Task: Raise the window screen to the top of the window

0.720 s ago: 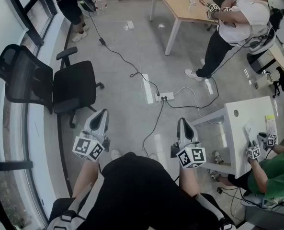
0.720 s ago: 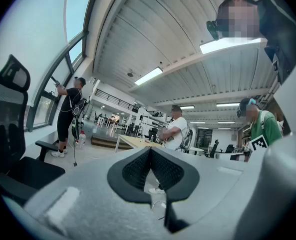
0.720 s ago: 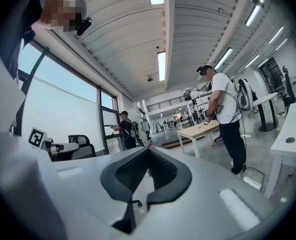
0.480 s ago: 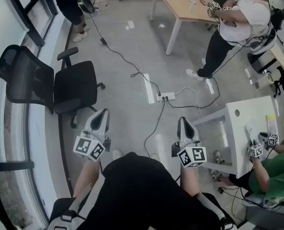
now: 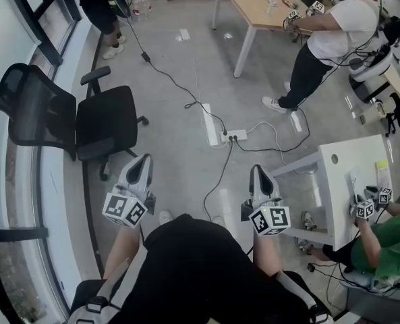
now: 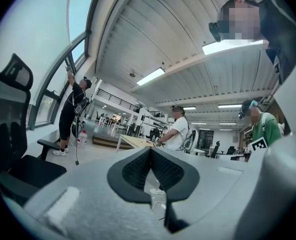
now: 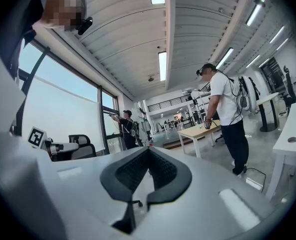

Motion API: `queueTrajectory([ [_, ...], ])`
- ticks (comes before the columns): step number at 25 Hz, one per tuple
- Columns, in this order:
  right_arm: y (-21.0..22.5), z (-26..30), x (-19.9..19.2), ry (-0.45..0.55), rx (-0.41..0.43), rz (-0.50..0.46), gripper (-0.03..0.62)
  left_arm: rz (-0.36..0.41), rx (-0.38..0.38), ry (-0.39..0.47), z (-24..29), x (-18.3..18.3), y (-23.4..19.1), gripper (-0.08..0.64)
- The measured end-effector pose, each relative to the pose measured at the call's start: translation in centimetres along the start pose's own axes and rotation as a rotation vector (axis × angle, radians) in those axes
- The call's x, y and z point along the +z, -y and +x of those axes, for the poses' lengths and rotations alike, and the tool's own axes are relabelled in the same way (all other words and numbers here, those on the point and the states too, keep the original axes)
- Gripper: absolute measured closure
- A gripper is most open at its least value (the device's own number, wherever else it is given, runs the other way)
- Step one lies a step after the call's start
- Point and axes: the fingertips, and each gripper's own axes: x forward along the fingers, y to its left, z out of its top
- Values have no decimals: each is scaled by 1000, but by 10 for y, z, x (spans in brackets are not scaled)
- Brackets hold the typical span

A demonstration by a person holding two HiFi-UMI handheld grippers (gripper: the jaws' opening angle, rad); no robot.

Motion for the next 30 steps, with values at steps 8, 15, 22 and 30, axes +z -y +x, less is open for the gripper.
queueTrajectory([
  [8,-22,22,0,-21,46,16,588,-31,36,36,-10,15,-26,557],
  [15,-73,56,0,-19,100,1,588,-77,133,103,-45,24,-83,557],
  [22,-145,101,-11,-22,170,66,588,-32,200,129,-88,49,-140,557],
  [30,-267,158,-41,-73,390,92,588,29,392,158,-181,70,-213,557],
])
